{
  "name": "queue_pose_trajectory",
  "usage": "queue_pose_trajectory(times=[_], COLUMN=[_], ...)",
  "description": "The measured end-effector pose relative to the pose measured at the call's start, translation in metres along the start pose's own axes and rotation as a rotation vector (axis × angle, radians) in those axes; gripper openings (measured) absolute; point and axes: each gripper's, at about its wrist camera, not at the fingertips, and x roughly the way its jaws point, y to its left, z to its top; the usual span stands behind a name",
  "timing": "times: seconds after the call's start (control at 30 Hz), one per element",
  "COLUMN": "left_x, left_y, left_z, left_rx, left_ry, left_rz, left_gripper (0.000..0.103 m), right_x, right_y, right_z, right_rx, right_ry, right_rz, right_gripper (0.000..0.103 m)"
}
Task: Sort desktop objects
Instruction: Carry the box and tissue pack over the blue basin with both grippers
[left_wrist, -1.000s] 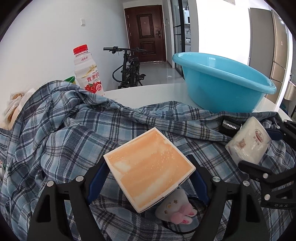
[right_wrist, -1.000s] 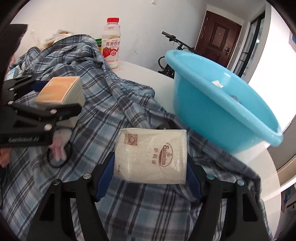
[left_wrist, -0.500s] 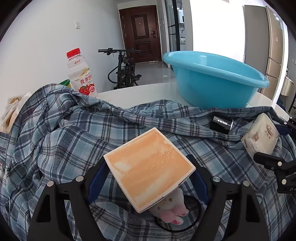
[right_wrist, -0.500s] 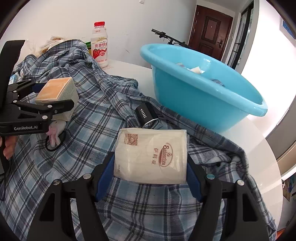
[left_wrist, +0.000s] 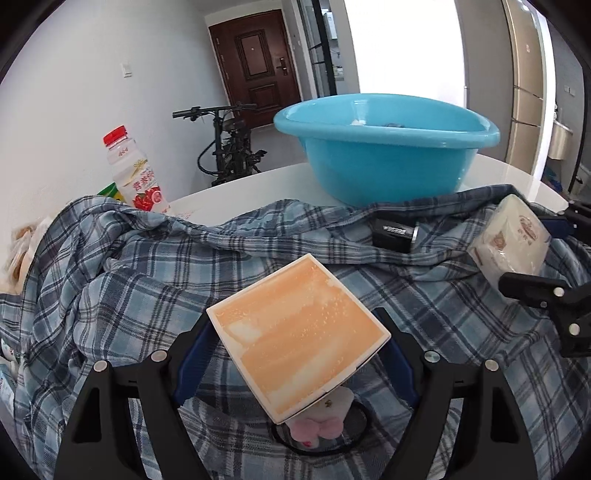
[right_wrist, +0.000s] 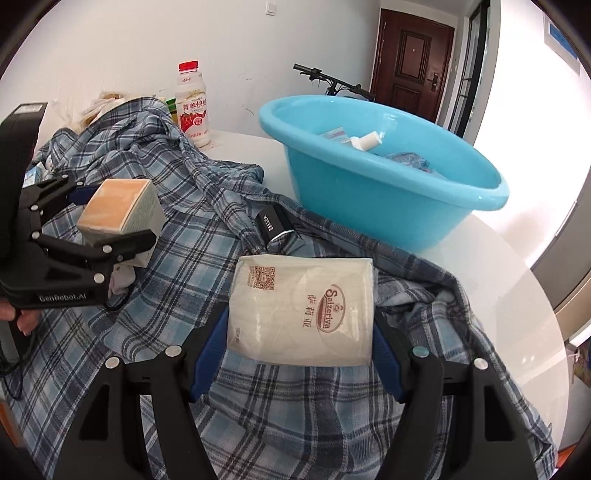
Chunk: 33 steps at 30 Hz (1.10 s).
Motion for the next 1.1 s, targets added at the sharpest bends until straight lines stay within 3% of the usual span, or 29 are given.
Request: queue_pose_trajectory(times=[0.57, 1.1], left_x=[-0.038, -0.028], left_y=[-0.050, -0.066], left_z=[0.040, 0.081], left_rx=[0.101, 0.060], left_ry=[-0.060, -0.087], left_rz=[-0.014, -0.063], left_gripper=[0.083, 0.083], right_x=[-0.036, -0.071], right_y=[-0.007, -0.043], right_z=[0.001, 0.022], right_rx=[0.010, 0.062], right_ry=[-0.084, -0.152], right_rz=[-0.015, -0.088], right_gripper=[0.069, 0.070])
